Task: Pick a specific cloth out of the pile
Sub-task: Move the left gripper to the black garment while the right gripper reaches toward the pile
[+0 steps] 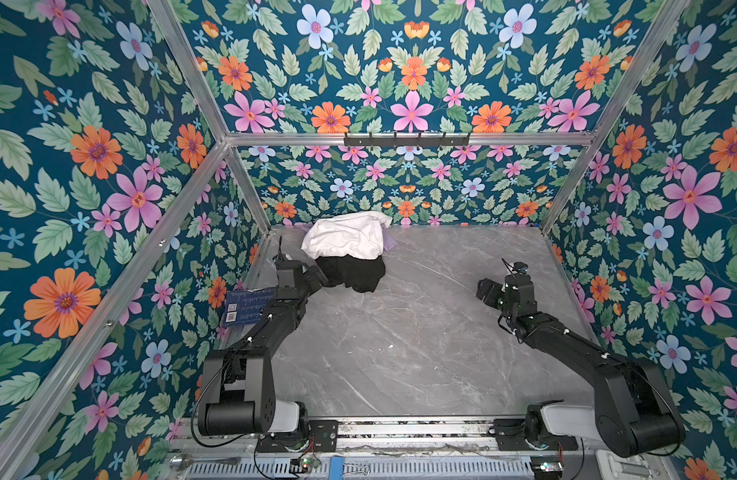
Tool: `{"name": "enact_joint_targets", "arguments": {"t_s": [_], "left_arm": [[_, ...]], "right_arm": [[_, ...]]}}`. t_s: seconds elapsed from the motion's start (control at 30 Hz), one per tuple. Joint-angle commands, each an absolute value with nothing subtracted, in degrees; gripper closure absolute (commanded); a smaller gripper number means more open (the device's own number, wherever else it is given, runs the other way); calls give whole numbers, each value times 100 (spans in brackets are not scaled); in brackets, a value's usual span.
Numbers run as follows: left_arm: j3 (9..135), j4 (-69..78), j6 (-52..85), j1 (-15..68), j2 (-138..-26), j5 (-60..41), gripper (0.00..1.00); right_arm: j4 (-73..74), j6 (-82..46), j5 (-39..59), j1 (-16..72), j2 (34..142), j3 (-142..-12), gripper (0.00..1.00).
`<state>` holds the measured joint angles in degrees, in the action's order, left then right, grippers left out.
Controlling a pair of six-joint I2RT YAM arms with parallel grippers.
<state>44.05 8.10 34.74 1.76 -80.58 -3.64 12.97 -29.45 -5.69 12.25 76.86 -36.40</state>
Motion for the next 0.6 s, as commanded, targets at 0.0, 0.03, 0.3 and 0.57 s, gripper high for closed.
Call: {"name": "enact_joint_targets", "arguments": {"t_s": [0.0, 0.03, 0.3, 0.57], "left_arm": [[4449, 634, 3779, 176, -8049, -822, 9], [4465, 618, 3784, 184, -8041, -871, 9], [4850, 463, 3738, 180, -8375, -1197, 10], [5309, 393, 3744, 184, -8890, -1449, 13]], "right_arm": [[1382, -3242, -229, 1490, 7943, -3897, 5], [1402, -3243, -229, 1610, 8031, -3985, 5], [1818, -3655, 283, 2143, 8776, -4446, 1], [2127, -4445, 1155, 2419, 9963, -5183, 1]]}}
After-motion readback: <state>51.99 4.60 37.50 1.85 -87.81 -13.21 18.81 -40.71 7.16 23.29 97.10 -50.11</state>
